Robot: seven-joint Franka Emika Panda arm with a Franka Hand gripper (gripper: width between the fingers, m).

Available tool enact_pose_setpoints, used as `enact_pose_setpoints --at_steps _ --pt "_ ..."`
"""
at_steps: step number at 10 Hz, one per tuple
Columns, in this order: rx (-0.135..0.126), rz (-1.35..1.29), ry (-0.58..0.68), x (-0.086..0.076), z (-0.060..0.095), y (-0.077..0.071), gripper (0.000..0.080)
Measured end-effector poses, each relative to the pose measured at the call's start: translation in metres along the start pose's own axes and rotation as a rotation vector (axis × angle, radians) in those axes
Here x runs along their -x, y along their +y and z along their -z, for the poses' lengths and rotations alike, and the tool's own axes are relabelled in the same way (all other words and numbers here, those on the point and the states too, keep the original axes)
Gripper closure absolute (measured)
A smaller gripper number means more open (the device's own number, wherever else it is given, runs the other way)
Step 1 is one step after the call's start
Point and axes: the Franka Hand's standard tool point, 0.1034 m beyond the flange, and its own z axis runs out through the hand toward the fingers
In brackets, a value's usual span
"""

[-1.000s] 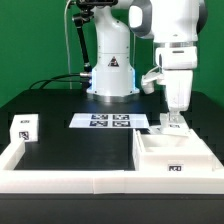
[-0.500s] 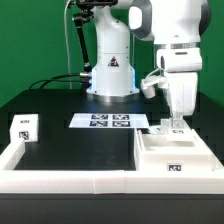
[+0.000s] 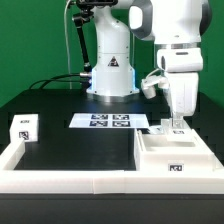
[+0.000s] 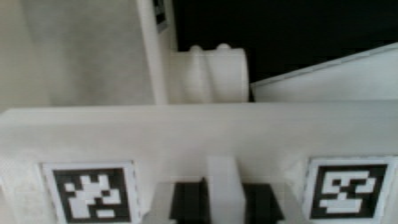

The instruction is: Assemble cabinet

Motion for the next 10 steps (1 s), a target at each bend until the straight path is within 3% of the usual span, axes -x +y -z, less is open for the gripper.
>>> enact_pose_setpoints --at_steps 4,6,10 --pt "-0.001 -0.011 0.0 -0.002 -0.001 0.042 0.0729" --pt "0.016 -0.025 0.008 -0.001 -0.002 0.065 0.0729" --pt "-0.01 -0.026 -0.002 -0.001 -0.003 0.07 0.0725"
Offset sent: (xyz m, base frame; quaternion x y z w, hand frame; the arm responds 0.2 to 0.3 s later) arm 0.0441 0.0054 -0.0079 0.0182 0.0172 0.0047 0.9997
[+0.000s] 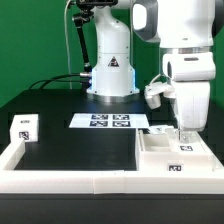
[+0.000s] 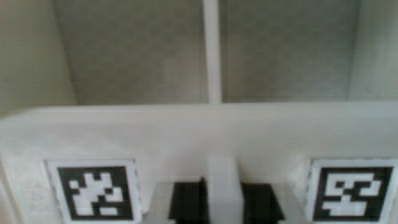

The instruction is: Assemble cabinet

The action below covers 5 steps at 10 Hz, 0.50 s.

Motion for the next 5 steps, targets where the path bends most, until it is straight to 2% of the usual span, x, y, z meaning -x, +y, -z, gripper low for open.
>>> enact_pose_setpoints --at_steps 2,3,4,5 --pt "-0.001 0.001 -0.001 0.0001 0.0002 0.0 0.0725" --pt "-0.002 0.001 -0.002 0.0006 0.0003 0.0001 0.0671" --pt "-0.001 0.001 -0.003 0.0016 0.001 -0.0001 0.0536" --pt "0.001 0.002 -0.004 0.0021 0.0035 -0.0008 0.0536"
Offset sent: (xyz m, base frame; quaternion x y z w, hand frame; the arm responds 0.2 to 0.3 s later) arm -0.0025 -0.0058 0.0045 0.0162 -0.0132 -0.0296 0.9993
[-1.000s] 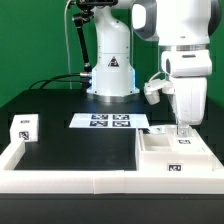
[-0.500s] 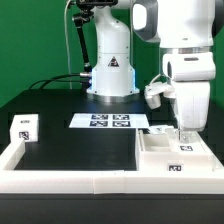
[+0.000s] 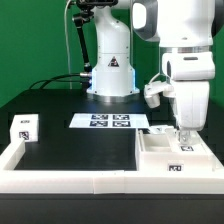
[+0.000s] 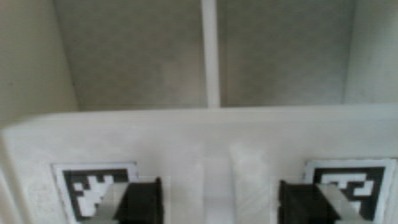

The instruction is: Assemble cabinet

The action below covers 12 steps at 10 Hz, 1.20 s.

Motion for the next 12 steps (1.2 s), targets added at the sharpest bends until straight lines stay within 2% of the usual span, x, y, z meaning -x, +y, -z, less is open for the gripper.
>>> enact_pose_setpoints --at_steps 1,2,3,4,5,6,9,12 --pt "0.003 0.002 -0.002 0.001 0.004 -0.003 0.0352" --pt "0.005 0.003 -0.008 0.003 0.011 -0.012 0.0215" --pt "0.016 -0.013 -0.008 0.004 0.017 -0.019 0.0215" --pt "0.03 -0.031 -0.01 0.005 0.026 -0.033 0.0057" --pt "0.039 -0.027 -0.015 0.006 0.036 -0.052 0.0016" --pt "0.048 -0.014 -0.014 0.007 0.039 -0.069 0.0016" --pt "0.047 0.009 -0.009 0.008 0.034 -0.114 0.0002" --pt "0.043 0.014 -0.011 0.01 0.032 -0.114 0.0002"
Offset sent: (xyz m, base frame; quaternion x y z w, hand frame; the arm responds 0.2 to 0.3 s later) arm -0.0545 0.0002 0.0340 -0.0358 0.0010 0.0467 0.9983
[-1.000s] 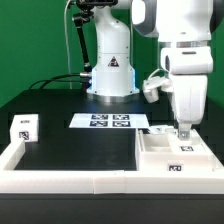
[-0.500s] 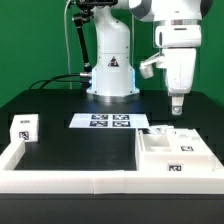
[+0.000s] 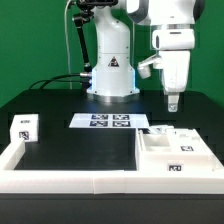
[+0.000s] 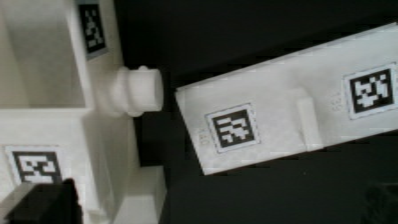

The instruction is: Assemble cabinet

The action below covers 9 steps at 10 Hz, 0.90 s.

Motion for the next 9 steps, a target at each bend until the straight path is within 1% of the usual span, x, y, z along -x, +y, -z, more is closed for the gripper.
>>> enact_pose_setpoints --at_steps 1,2,4,5,9 --pt "0.023 0.097 0.013 0.002 -0.003 0.004 0.0002" --pt "0.036 0.184 0.02 0.002 -0.007 0.003 0.0002" --pt "0.024 0.299 0.009 -0.006 -0.015 -0.008 0.0002" --pt "0.018 0.318 0.005 -0.007 -0.018 -0.011 0.0002" --pt "0.016 0.314 0.007 -0.006 -0.019 -0.012 0.0002"
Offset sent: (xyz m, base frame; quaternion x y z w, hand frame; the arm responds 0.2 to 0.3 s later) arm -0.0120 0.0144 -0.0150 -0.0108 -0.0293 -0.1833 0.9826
